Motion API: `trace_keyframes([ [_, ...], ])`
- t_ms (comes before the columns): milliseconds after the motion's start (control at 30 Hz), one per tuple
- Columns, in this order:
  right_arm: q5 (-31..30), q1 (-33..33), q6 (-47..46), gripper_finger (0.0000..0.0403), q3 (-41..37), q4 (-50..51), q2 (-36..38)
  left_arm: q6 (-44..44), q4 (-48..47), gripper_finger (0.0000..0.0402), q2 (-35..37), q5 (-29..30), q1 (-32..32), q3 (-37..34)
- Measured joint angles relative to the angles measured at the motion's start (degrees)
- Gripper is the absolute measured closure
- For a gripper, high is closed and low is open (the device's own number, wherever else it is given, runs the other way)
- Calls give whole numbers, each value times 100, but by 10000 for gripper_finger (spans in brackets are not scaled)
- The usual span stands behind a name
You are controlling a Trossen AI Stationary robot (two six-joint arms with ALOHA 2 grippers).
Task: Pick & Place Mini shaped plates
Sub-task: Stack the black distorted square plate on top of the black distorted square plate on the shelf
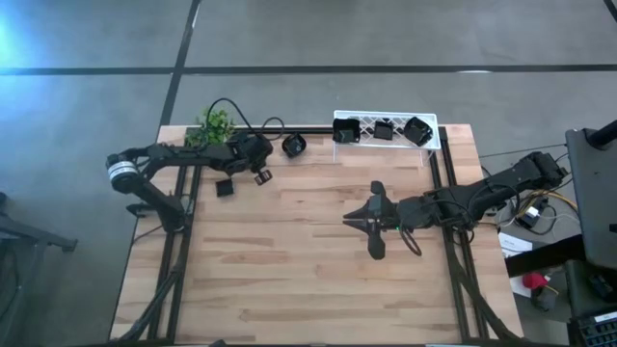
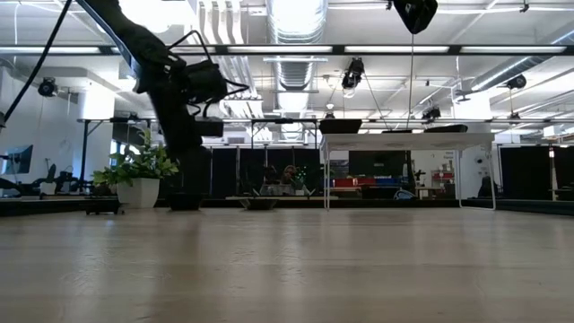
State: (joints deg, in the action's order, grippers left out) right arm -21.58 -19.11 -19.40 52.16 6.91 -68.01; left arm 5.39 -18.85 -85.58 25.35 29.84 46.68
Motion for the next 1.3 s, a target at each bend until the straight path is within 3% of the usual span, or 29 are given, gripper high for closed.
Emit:
trace_keyframes([
  [333,-2,0,4,346,0,-1,0,-918,-166,305,0,-531,449,-4],
  [500,-4,4,-4,346,0,-2,0,-1052,-225,305,0,-1349,646,-7],
  [733,-120,4,-4,346,-1,-2,0,-847,-216,305,0,-786,670,-7],
  [1300,-118,2,-4,346,-1,-2,-2,-630,-207,305,-294,-773,694,-9],
])
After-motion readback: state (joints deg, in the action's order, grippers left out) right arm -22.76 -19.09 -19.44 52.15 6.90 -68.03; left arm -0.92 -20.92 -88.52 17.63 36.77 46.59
